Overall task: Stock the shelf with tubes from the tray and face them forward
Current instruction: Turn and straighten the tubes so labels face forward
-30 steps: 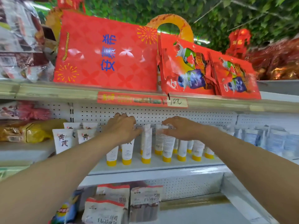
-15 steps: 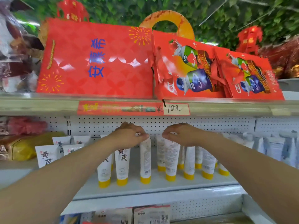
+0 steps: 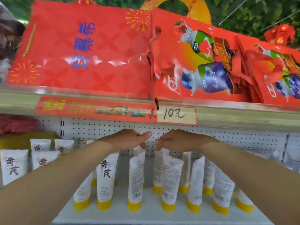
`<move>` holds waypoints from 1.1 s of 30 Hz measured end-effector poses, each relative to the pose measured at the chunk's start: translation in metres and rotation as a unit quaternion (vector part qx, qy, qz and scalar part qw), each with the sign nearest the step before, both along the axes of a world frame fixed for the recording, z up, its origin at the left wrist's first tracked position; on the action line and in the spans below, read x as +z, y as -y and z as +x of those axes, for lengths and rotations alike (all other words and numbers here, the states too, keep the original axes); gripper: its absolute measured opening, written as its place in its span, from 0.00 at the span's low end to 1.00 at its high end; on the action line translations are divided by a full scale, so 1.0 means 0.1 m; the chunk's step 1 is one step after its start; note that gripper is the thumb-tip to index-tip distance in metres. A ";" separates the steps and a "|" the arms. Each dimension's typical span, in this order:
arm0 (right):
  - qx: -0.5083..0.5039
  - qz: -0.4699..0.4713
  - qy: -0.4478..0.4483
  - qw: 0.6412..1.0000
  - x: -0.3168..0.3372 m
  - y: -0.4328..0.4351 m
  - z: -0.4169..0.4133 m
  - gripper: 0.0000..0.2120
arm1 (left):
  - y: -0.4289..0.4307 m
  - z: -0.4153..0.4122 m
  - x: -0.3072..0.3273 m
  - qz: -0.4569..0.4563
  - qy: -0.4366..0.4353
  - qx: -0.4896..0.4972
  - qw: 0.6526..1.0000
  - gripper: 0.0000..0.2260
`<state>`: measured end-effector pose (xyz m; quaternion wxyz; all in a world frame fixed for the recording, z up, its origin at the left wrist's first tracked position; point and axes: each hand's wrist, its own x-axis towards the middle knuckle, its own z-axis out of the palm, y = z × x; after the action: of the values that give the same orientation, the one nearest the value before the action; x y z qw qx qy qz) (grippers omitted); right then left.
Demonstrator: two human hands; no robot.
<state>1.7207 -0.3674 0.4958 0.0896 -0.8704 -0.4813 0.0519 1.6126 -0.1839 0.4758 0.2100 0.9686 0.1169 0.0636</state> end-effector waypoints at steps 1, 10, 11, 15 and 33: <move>0.008 0.004 -0.006 1.000 -0.01 -0.01 0.03 0.22 | 0.03 0.02 0.02 -0.004 -0.010 0.006 1.000 0.33; 0.013 0.012 -0.048 0.999 0.03 -0.11 0.15 0.10 | -0.05 0.14 0.08 -0.059 -0.037 -0.001 0.998 0.29; 0.019 0.010 -0.038 0.999 0.04 -0.10 0.15 0.12 | -0.07 0.14 0.09 -0.054 -0.034 -0.004 0.998 0.26; 0.059 0.021 -0.010 0.998 0.03 -0.05 0.18 0.11 | -0.15 0.12 0.15 0.043 -0.010 -0.057 0.997 0.10; 0.022 0.082 0.079 0.993 -0.11 -0.32 0.34 0.06 | -0.24 0.34 -0.04 0.091 0.089 0.001 0.992 0.05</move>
<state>1.7543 -0.3357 0.4851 0.1213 -0.8505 -0.5088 -0.0550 1.6469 -0.1600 0.4713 0.1303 0.9741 0.0922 0.1604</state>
